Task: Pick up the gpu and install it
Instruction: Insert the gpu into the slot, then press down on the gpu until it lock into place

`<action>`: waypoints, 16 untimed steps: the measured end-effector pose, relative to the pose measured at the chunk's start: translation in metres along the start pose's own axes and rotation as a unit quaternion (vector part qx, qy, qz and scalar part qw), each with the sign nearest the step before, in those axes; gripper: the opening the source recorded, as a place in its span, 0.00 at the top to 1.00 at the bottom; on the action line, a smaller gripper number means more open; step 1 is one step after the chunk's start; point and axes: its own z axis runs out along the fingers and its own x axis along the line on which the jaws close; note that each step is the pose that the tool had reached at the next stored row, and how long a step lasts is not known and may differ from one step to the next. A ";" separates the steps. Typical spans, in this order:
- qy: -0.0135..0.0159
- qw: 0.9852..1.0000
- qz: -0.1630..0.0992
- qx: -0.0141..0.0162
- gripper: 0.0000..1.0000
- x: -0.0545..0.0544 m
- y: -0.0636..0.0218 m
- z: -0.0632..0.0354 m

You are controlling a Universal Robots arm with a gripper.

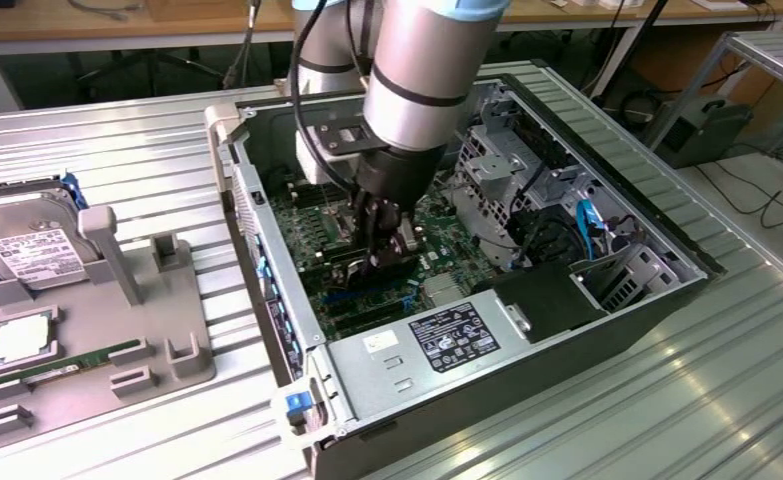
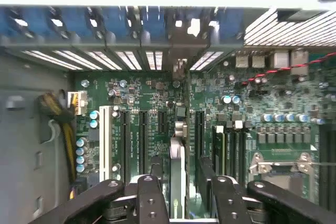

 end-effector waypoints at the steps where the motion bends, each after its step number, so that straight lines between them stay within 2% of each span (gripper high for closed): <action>1: 0.000 1.000 0.000 0.000 0.60 0.000 0.0004 -0.0050; 4: 0.000 1.000 0.000 0.000 0.62 -0.001 0.0006 -0.0081; 7: 0.000 1.000 0.000 0.000 0.81 -0.001 0.0006 -0.0081; 8: 0.000 1.000 0.000 0.000 0.81 -0.001 0.0006 -0.0081; 10: 0.000 1.000 0.000 0.000 0.89 -0.001 0.0006 -0.0082; 16: 0.000 1.000 0.000 0.000 0.89 -0.001 0.0007 -0.0082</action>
